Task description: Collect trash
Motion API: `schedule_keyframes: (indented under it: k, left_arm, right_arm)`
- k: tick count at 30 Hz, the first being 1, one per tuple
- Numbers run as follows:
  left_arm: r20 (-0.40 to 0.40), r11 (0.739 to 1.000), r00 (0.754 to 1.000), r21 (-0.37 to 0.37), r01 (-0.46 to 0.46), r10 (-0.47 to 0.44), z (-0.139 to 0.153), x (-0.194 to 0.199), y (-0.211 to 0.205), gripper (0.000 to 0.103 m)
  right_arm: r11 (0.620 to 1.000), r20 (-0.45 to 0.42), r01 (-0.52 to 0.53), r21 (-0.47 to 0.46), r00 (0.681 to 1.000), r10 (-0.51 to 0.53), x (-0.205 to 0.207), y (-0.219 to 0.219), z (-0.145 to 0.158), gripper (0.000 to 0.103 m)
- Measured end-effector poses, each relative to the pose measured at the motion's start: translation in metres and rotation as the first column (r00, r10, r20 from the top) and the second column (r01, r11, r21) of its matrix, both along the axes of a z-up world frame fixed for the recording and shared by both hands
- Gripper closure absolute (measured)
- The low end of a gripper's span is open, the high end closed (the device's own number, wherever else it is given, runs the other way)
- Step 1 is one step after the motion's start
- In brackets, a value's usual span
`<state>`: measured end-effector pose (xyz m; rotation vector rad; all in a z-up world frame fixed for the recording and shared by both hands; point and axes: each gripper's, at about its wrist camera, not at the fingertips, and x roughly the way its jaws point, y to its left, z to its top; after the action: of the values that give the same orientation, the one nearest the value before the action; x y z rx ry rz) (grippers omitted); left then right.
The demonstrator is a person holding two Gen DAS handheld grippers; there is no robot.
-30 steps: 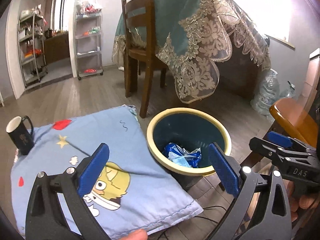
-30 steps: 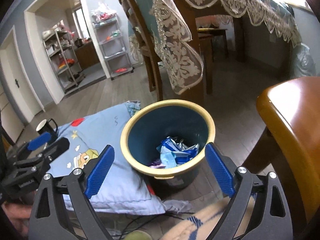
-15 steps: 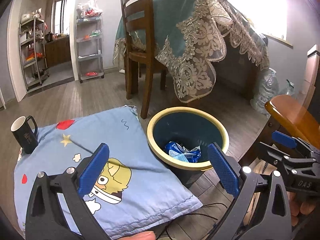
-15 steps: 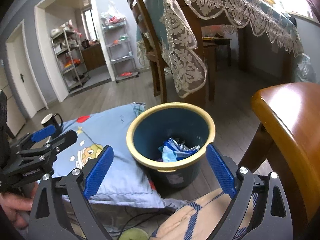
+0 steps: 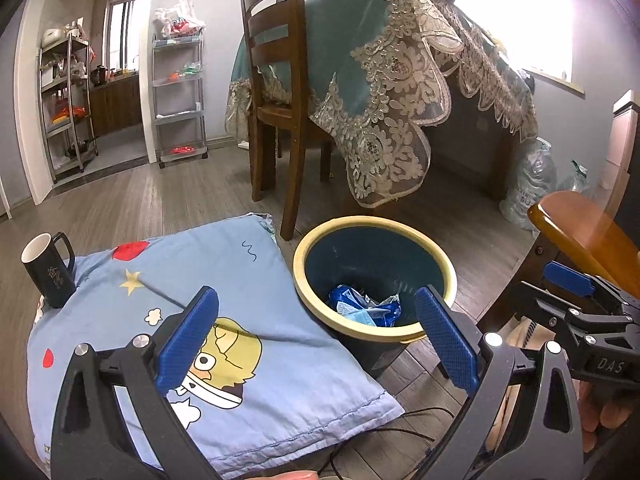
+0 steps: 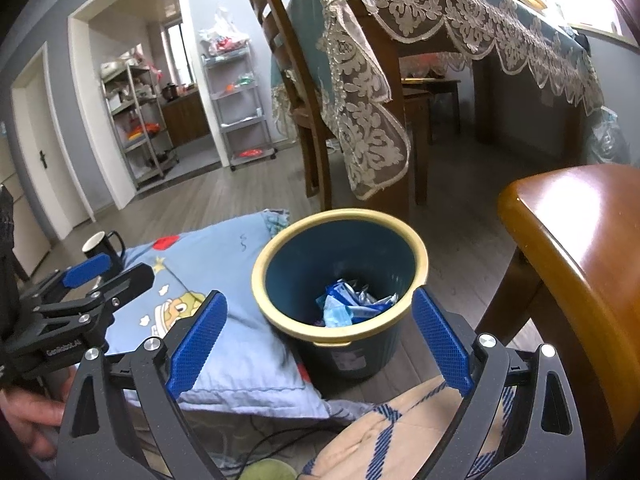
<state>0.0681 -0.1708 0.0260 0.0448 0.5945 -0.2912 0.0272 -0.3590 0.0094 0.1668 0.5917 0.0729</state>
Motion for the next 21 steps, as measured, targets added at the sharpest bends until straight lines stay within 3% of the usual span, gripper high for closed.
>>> schedule_keyframes:
  k: [21]
  left_arm:
    - [-0.008,1.0,1.0,0.007,0.01,-0.01,-0.002,0.0004,-0.0023,0.006]
  right_arm:
    - [1.0,-0.002,0.0,0.0,1.0,0.0,0.0003,0.0002,0.0002,0.01]
